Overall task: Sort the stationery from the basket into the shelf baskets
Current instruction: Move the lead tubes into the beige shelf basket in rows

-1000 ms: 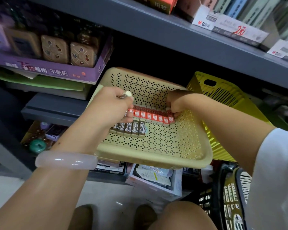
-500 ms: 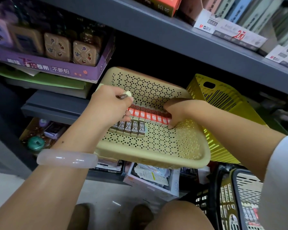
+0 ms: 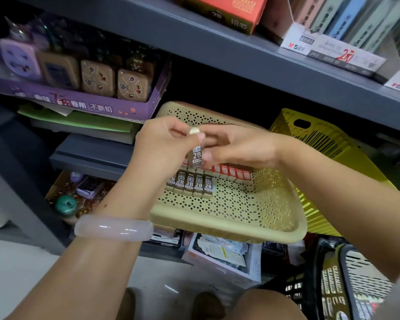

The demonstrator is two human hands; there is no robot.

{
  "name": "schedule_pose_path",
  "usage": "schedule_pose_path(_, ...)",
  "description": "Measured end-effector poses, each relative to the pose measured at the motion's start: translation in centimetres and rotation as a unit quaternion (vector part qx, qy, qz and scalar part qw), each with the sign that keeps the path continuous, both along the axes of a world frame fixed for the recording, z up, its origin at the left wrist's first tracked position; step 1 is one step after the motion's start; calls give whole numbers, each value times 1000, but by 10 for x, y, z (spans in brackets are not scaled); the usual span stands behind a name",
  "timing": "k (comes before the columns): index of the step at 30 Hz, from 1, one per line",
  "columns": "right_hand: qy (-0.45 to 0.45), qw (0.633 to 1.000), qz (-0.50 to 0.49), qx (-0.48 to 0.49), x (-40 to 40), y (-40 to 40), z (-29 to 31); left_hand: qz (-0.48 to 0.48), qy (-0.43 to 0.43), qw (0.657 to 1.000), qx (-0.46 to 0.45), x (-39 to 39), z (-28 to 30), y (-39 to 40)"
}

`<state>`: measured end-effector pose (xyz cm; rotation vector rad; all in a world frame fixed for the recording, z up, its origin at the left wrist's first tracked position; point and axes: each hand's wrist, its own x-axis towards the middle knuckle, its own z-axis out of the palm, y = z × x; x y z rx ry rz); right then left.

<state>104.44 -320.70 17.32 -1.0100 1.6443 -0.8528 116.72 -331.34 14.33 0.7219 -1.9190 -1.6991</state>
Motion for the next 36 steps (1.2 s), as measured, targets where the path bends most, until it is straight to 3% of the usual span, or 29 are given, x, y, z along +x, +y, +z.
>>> schedule_pose_path(6,4,991,-81,-104,12,-26,-10,76,-18,975,-209,4,5,-23)
schedule_pose_path(10,157,958,-232,-68,6,-43,-23,78,-99,953,-277,12,1,-40)
schedule_pose_path(13,150,945,-292,-5,5,-55,-38,47,-159,940,-299,16,-1,-41)
schedule_pose_path(16,165,943,-287,47,3,-57,-45,20,-189,933,-306,19,-1,-41)
schedule_pose_path(21,297,910,-213,198,-5,-25,-35,-12,-224,925,-306,21,1,-36)
schedule_pose_path(26,214,926,-200,238,-1,5,-34,-4,-219,921,-322,22,2,-25)
schedule_pose_path(36,199,923,-248,217,6,15,-43,1,-245,907,-342,22,2,-24)
